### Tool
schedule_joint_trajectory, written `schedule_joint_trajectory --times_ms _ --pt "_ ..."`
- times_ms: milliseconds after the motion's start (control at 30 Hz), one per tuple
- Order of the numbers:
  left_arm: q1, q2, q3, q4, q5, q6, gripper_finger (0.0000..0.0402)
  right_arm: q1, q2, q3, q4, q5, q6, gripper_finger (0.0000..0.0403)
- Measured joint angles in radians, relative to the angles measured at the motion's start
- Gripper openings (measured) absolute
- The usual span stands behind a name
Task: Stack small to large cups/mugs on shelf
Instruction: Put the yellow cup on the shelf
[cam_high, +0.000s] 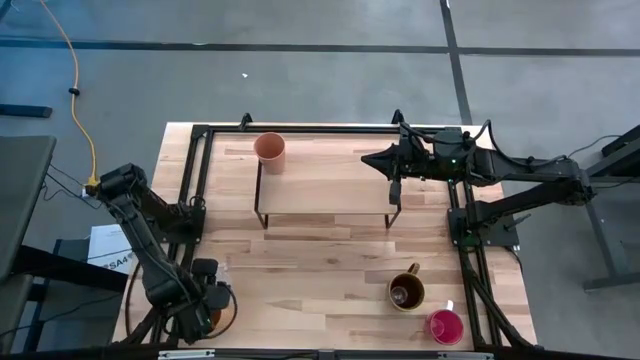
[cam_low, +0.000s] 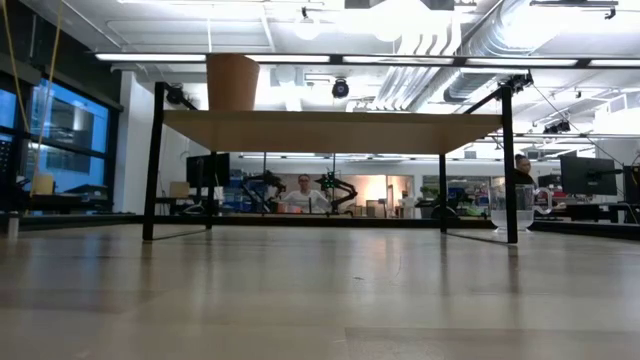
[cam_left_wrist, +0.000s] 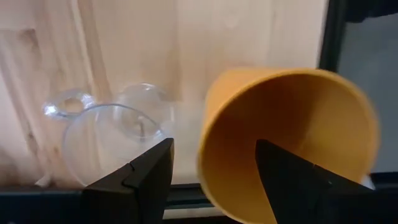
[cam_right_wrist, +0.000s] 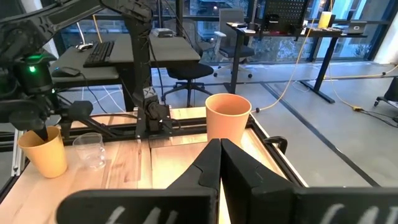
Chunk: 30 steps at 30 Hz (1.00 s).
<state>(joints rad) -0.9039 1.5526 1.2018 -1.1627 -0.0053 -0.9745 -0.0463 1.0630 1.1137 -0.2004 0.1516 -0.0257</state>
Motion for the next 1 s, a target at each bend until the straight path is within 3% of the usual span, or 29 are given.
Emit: schedule_joint_trajectory --times_ms 233,600,800,1000 --pt "0.000 0.007 0.000 -0.010 -0.003 -0.003 0.0198 0.000 0.000 0.000 0.000 0.000 0.002 0.0000" --pt "0.000 0.007 0.000 -0.009 0.002 -0.001 0.0010 0.000 0.000 0.000 0.000 -0.004 0.001 0.0000" --pt "0.000 -0.009 0.009 -0.002 0.075 0.009 0.0010 0.000 0.000 0.000 0.000 -0.003 0.000 0.0000" --pt "0.013 -0.128 0.077 -0.038 0.138 0.017 0.0006 0.000 0.000 0.000 0.001 -0.003 -0.001 0.0000"
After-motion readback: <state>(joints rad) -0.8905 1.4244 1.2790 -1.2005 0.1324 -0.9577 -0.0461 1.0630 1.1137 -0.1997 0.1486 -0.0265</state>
